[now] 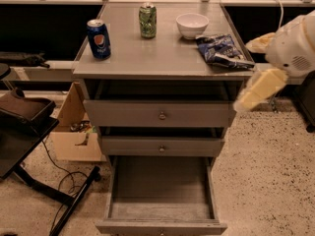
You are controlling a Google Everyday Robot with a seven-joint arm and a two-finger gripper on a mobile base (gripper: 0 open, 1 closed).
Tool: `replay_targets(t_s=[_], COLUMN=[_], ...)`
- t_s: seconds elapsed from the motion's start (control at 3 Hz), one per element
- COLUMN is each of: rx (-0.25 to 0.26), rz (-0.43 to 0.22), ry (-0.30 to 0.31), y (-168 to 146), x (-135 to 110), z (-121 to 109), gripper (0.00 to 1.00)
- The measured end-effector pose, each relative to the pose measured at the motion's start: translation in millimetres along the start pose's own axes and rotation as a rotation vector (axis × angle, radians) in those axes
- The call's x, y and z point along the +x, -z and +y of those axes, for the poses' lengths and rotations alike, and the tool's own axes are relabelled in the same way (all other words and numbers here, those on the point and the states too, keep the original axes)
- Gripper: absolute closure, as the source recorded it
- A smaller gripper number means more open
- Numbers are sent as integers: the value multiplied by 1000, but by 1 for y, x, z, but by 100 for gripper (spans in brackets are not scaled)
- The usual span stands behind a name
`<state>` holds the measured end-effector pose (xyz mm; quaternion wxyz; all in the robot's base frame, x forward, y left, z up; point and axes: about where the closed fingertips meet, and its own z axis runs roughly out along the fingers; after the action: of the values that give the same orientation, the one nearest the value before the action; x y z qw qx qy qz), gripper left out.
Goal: Place pepsi can into bottom drawer
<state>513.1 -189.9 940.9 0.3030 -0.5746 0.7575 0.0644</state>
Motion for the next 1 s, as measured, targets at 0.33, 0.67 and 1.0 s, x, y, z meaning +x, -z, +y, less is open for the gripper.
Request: replay_targets(t_s=[0.33, 0.67, 1.0], rx=[32, 109, 167], rz=[-405, -624, -652], ry=[-54, -130, -158], y=[-64, -82, -83], x=[-55, -93, -99], z=[-60, -103, -120], gripper=[0, 0, 0])
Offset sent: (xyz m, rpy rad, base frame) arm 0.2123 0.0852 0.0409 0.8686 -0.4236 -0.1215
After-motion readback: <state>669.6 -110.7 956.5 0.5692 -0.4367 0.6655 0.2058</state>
